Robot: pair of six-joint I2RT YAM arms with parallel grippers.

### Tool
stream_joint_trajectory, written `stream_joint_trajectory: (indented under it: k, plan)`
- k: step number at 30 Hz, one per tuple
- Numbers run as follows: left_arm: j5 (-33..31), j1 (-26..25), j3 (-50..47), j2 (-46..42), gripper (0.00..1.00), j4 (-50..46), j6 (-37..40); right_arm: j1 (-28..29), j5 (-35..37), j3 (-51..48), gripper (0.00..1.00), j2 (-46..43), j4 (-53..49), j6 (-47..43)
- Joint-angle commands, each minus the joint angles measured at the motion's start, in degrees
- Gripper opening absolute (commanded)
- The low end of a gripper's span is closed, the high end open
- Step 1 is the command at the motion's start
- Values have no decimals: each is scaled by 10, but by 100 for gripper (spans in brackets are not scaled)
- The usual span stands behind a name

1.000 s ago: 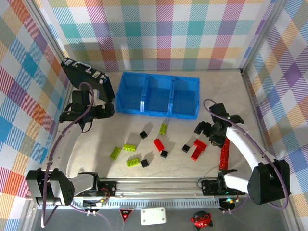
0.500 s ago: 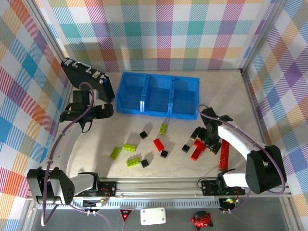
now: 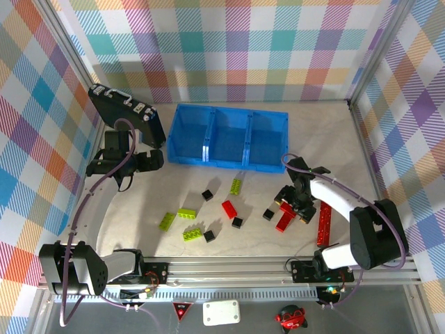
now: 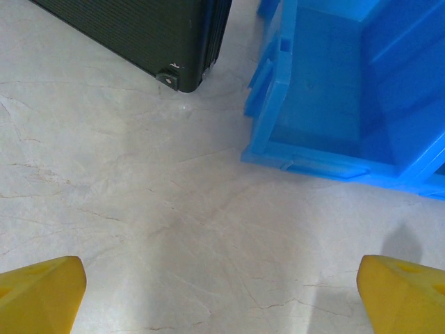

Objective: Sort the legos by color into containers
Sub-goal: Pick up the lego from the bottom-right of the table.

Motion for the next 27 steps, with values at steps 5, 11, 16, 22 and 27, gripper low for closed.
stream_joint_trajectory:
  k: [5,11,16,22,27]
  plan:
    - [-3,7,16,2,100,-8,-6,6,14,3,86,19,0,1]
    - [-4,8,16,1,100,-10,-7,8,17,7,80,26,1,-5]
    - [-7,8,16,-1,100,-10,-6,9,17,6,71,29,4,-11]
    - [-10,8,18,0,100,-14,-7,11,20,0,64,27,7,-13]
    - [-12,8,18,-3,100,-17,-5,14,20,-6,63,19,5,-11]
